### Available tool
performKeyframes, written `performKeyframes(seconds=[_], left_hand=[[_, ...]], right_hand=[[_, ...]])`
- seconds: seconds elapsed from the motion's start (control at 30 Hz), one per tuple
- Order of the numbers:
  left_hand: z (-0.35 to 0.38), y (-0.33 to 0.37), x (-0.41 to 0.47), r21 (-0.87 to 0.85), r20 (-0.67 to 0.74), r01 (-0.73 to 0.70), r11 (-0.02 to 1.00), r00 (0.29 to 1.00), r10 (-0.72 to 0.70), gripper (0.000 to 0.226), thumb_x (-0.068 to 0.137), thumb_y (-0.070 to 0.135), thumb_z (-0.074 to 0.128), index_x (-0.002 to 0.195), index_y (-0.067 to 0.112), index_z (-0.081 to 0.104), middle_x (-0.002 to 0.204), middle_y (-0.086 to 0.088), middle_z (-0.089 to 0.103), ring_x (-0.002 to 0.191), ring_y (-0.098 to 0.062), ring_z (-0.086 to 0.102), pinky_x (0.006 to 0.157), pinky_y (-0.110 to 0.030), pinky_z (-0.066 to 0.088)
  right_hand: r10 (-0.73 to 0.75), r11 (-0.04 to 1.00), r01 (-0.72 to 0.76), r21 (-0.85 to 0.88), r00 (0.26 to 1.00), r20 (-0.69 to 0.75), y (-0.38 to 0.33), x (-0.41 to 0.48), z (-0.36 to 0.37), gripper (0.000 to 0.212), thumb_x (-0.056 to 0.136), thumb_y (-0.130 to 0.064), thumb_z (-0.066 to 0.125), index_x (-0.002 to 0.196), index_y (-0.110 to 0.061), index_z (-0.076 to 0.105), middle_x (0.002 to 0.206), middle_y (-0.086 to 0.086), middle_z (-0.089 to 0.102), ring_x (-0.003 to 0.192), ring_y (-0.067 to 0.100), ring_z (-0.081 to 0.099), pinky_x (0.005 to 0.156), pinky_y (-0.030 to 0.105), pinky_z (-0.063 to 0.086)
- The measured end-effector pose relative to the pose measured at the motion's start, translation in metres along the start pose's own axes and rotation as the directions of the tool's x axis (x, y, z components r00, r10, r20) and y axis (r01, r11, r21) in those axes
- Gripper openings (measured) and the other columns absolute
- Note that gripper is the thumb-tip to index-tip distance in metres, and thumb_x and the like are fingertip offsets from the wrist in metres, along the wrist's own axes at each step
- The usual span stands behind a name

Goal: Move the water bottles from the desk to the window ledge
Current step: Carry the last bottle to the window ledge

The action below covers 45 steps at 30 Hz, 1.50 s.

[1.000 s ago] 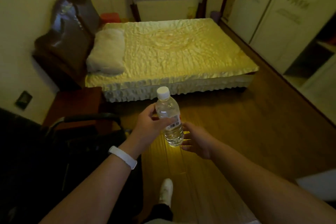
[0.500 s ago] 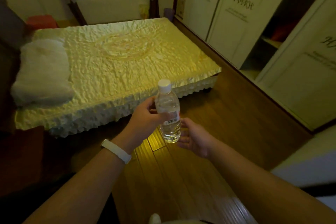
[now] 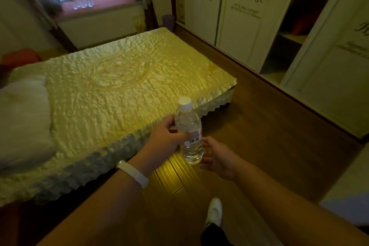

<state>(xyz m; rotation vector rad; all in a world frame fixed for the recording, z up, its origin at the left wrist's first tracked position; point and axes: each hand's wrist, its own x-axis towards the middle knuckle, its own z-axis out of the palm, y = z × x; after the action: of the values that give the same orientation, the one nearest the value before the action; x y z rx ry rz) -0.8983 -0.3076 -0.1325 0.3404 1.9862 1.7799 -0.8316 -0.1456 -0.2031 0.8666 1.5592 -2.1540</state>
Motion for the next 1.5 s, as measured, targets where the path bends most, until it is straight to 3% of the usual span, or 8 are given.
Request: performKeyframes(seconds=[0.2, 0.33, 0.53, 0.8, 0.9, 1.17, 1.33, 1.5], left_hand=[[0.060, 0.048, 0.105, 0.046, 0.075, 0.024, 0.999, 0.997, -0.028, 0.037, 0.075, 0.010, 0.082, 0.108, 0.022, 0.068, 0.077, 0.008, 0.073, 0.055, 0.001, 0.065, 0.046, -0.012, 0.045], [0.099, 0.078, 0.176, 0.102, 0.119, -0.016, 0.995, 0.993, 0.004, 0.041, 0.072, 0.017, 0.086, 0.108, 0.026, 0.070, 0.101, 0.006, 0.076, 0.088, -0.013, 0.074, 0.073, -0.031, 0.058], [0.147, 0.108, 0.258, 0.114, 0.203, -0.027, 0.993, 0.979, 0.004, 0.048, 0.066, 0.027, 0.087, 0.111, 0.029, 0.069, 0.101, 0.002, 0.076, 0.098, -0.038, 0.069, 0.087, -0.066, 0.049], [0.191, 0.110, 0.388, 0.118, 0.323, -0.020, 0.993, 0.946, -0.019, 0.045, 0.073, 0.020, 0.085, 0.114, 0.028, 0.068, 0.107, 0.006, 0.074, 0.094, -0.020, 0.073, 0.088, -0.061, 0.053], [0.204, 0.110, 0.454, 0.105, 0.358, -0.021, 0.994, 0.933, -0.018, 0.052, 0.063, 0.033, 0.086, 0.111, 0.032, 0.068, 0.105, 0.006, 0.074, 0.099, -0.034, 0.069, 0.086, -0.067, 0.050], [0.241, 0.141, 0.635, 0.054, 0.505, -0.014, 0.998, 0.863, -0.015, 0.049, 0.073, 0.015, 0.084, 0.117, 0.023, 0.066, 0.108, 0.002, 0.074, 0.096, -0.019, 0.072, 0.086, -0.043, 0.057], [0.269, 0.172, 0.721, 0.036, 0.554, -0.036, 0.999, 0.832, 0.010, 0.047, 0.074, 0.014, 0.083, 0.116, 0.026, 0.066, 0.105, 0.006, 0.074, 0.094, -0.010, 0.071, 0.079, -0.029, 0.057], [0.306, 0.189, 0.785, 0.040, 0.567, -0.048, 0.998, 0.823, 0.017, 0.045, 0.073, 0.016, 0.083, 0.114, 0.026, 0.067, 0.102, 0.009, 0.074, 0.092, -0.007, 0.070, 0.074, -0.024, 0.055]], right_hand=[[-0.022, 0.998, 0.022, 0.063, 1.000, -0.009, -0.073, 0.050, -0.069, 0.028, 0.095, -0.041, 0.046, 0.098, -0.020, 0.064, 0.089, 0.008, 0.064, 0.075, 0.019, 0.055, 0.065, 0.030, 0.046], [-0.059, 0.994, 0.063, 0.088, 0.997, -0.044, -0.129, 0.077, -0.122, 0.035, 0.094, -0.047, 0.047, 0.100, -0.018, 0.065, 0.089, 0.007, 0.066, 0.077, 0.019, 0.057, 0.067, 0.030, 0.046], [-0.074, 0.985, 0.092, 0.147, 0.990, -0.122, -0.191, 0.104, -0.183, 0.039, 0.093, -0.051, 0.048, 0.097, -0.017, 0.067, 0.086, 0.006, 0.065, 0.077, 0.020, 0.055, 0.064, 0.030, 0.046], [-0.010, 0.977, 0.066, 0.205, 0.965, -0.263, -0.262, 0.173, -0.245, 0.037, 0.102, -0.041, 0.036, 0.096, -0.016, 0.062, 0.084, 0.007, 0.064, 0.073, 0.018, 0.058, 0.064, 0.030, 0.045], [0.015, 0.966, 0.068, 0.248, 0.948, -0.317, -0.296, 0.212, -0.269, 0.033, 0.100, -0.040, 0.039, 0.097, -0.017, 0.062, 0.087, 0.008, 0.064, 0.075, 0.020, 0.058, 0.065, 0.031, 0.045], [0.050, 0.935, 0.111, 0.336, 0.899, -0.435, -0.414, 0.299, -0.326, 0.028, 0.100, -0.036, 0.043, 0.104, -0.017, 0.063, 0.100, 0.012, 0.065, 0.084, 0.025, 0.060, 0.070, 0.035, 0.047], [0.017, 0.906, 0.193, 0.377, 0.873, -0.488, -0.478, 0.335, -0.365, 0.028, 0.102, -0.031, 0.039, 0.111, -0.017, 0.062, 0.113, 0.015, 0.066, 0.107, 0.033, 0.061, 0.099, 0.046, 0.046], [0.017, 0.892, 0.211, 0.400, 0.868, -0.497, -0.520, 0.368, -0.416, 0.031, 0.101, -0.032, 0.041, 0.120, -0.015, 0.059, 0.120, 0.018, 0.064, 0.107, 0.031, 0.063, 0.092, 0.042, 0.050]])
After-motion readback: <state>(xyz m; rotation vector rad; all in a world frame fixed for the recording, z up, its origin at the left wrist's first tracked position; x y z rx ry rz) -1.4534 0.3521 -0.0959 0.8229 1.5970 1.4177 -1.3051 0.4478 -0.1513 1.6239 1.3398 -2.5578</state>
